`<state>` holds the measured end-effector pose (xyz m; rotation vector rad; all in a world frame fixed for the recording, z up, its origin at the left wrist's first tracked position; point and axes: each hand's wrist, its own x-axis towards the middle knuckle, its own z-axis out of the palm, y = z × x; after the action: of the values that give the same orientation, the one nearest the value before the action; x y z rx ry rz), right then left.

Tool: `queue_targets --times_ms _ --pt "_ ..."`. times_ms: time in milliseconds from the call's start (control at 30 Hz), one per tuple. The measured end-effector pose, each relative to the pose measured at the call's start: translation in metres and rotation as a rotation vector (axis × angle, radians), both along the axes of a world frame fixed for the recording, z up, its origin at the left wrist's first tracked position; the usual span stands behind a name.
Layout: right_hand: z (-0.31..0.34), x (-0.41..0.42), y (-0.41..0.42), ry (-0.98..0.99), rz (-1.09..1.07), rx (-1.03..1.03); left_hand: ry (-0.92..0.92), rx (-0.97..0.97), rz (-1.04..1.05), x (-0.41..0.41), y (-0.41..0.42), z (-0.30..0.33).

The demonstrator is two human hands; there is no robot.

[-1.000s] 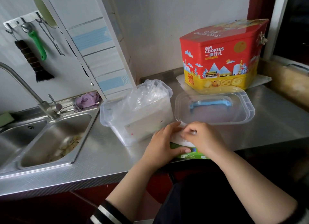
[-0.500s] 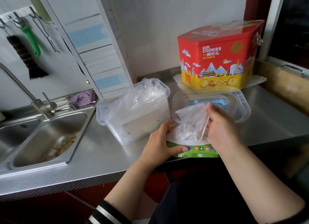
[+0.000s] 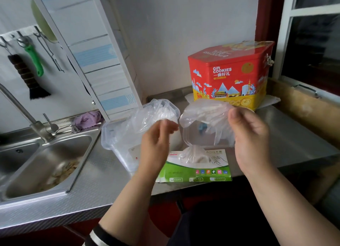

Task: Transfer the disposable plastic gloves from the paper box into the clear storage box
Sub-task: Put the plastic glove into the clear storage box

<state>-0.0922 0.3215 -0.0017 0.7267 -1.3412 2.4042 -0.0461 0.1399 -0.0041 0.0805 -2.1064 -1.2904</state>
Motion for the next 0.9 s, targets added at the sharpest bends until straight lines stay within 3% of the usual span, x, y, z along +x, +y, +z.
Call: queue_targets --times_ms 67,133,233,333,400,600,767,833,900 --pt "-0.003 0.002 -0.001 0.133 -0.065 0.144 -0.178 0.247 -0.206 -0.001 0.002 0.027" --pt "-0.008 0.002 -0.003 0.291 -0.164 0.283 -0.39 0.323 -0.306 -0.003 0.005 0.047" --pt "-0.016 0.0 -0.004 0.536 -0.353 0.401 -0.482 0.079 -0.169 -0.006 0.002 0.063" --pt "-0.021 0.0 -0.002 0.658 -0.492 0.451 -0.576 -0.191 -0.057 -0.004 -0.009 0.07" --pt "-0.024 0.001 -0.001 0.685 -0.531 0.463 -0.594 -0.275 -0.008 -0.006 -0.016 0.07" --pt "-0.029 0.002 -0.005 0.706 -0.674 0.546 -0.67 -0.039 -0.283 -0.008 0.005 0.077" --pt "-0.031 0.002 0.003 0.704 -0.807 0.572 -0.868 -0.159 -0.287 -0.008 -0.006 0.074" --pt "-0.032 0.001 0.005 0.697 -0.831 0.573 -0.908 -0.084 -0.356 -0.008 -0.005 0.069" --pt "-0.032 0.001 0.004 0.699 -0.852 0.591 -0.835 0.073 -0.408 -0.011 0.001 0.064"
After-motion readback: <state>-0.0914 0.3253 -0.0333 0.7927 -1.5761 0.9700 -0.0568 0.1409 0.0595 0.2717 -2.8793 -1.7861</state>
